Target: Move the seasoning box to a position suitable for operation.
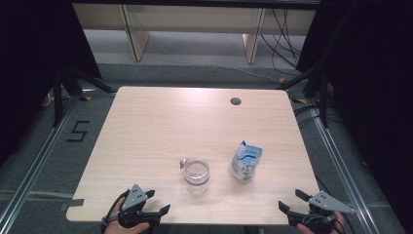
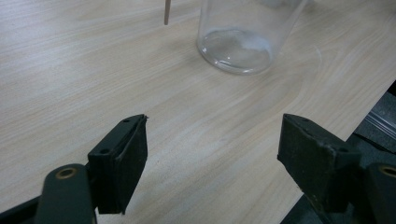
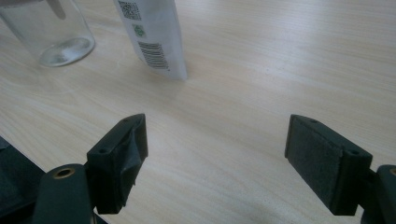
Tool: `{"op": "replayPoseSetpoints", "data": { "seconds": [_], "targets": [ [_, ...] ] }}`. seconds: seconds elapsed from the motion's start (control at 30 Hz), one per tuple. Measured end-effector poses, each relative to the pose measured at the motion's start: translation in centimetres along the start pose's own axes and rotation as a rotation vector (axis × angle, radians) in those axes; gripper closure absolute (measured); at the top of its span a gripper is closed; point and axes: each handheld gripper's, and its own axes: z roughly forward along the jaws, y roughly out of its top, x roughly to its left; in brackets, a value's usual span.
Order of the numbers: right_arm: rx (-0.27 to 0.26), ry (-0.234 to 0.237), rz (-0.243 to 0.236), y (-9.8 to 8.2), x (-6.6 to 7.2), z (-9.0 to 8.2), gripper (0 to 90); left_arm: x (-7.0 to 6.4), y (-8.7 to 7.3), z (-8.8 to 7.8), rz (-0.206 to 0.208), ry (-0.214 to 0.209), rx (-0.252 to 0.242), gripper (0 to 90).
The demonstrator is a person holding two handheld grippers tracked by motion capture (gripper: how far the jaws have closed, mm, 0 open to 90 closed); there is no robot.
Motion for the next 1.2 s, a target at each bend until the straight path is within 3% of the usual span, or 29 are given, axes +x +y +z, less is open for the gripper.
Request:
{"op": "replayPoseSetpoints", "data": {
  "seconds": [0.27,0.43,0.63,0.77,0.87,1.03,1.07,1.17,1.2],
  "targets": [
    [-0.006,0.009,0.005,0.0,0.0,0.0,22.2,0.2,0.2,-0.1,0.006,0.009,-0.005,24.9],
    [-0.008,0.008,0.011,0.0,0.0,0.0,21.9,0.7,0.7,0.1,-0.003,0.026,-0.048,28.9],
    [-0.008,0.012,0.014,0.0,-0.1,0.0,21.6,2.0,2.0,0.3,0.023,0.038,-0.091,34.2],
    [-0.009,0.013,0.013,0.0,-0.1,0.0,21.5,2.7,3.1,1.0,0.025,0.007,-0.129,37.9],
    [-0.010,0.013,0.011,0.0,-0.2,0.1,21.4,3.1,4.0,1.8,0.056,-0.017,-0.149,41.7],
    [-0.005,0.016,0.019,-0.1,-0.1,0.1,21.4,4.1,5.3,3.5,0.099,-0.016,-0.124,46.3],
    [0.011,0.023,0.067,-0.1,0.2,0.1,21.4,4.4,5.6,4.3,0.105,-0.017,-0.122,49.5],
    [0.008,0.023,0.065,-0.1,0.2,0.1,21.4,4.5,5.9,4.9,0.127,-0.013,-0.119,51.3],
    [0.010,0.022,0.065,-0.1,0.2,0.1,21.4,4.5,6.2,5.2,0.156,-0.019,-0.120,51.3]
  ]
}}
